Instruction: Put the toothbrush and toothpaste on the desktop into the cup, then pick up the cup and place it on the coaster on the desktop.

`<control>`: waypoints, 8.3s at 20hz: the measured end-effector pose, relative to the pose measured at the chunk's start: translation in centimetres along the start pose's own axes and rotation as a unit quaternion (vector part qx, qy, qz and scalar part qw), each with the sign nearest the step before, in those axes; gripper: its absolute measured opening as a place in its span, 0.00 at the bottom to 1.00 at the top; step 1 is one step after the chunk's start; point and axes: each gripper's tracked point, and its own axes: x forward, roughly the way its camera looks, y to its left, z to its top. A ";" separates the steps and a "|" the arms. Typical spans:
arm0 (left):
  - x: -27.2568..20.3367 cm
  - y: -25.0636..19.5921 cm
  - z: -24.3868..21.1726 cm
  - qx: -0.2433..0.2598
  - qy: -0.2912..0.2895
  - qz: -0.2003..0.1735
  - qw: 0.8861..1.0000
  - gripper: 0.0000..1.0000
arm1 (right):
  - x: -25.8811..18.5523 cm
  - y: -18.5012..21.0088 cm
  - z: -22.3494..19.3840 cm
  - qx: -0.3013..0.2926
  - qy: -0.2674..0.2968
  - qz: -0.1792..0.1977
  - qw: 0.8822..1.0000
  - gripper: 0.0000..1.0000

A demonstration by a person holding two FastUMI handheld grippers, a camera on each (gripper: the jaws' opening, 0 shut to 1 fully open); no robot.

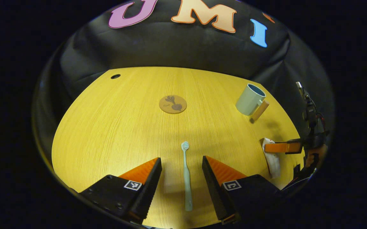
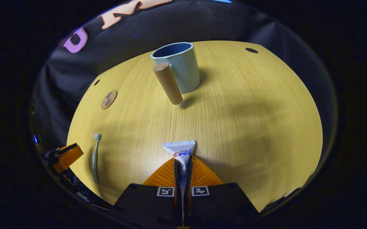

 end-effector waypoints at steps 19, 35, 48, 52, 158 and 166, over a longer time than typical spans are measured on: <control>2.9 -0.3 -3.9 0.030 0.084 0.045 0.995 0.40 | 0.9 0.6 1.3 0.010 0.002 0.045 0.999 0.05; 2.3 -1.0 -1.2 0.023 0.024 0.041 0.999 0.00 | 0.8 0.9 1.3 0.012 0.005 0.049 0.999 0.05; 0.4 -2.1 1.7 -0.012 -0.032 0.025 0.999 0.00 | -1.8 1.1 3.3 -0.006 -0.067 0.038 0.997 0.04; -0.4 -2.1 2.0 -0.014 -0.045 0.017 0.999 0.00 | -4.7 2.3 5.4 -0.010 -0.137 0.054 0.989 0.04; 13.2 -22.5 22.5 -0.025 -0.314 -0.144 0.938 0.38 | -13.8 -11.7 11.6 0.049 -0.394 -0.036 0.917 0.99; 10.1 -18.6 20.6 -0.034 -0.310 -0.123 0.942 0.90 | -13.4 -8.8 12.0 0.040 -0.381 -0.008 0.924 0.99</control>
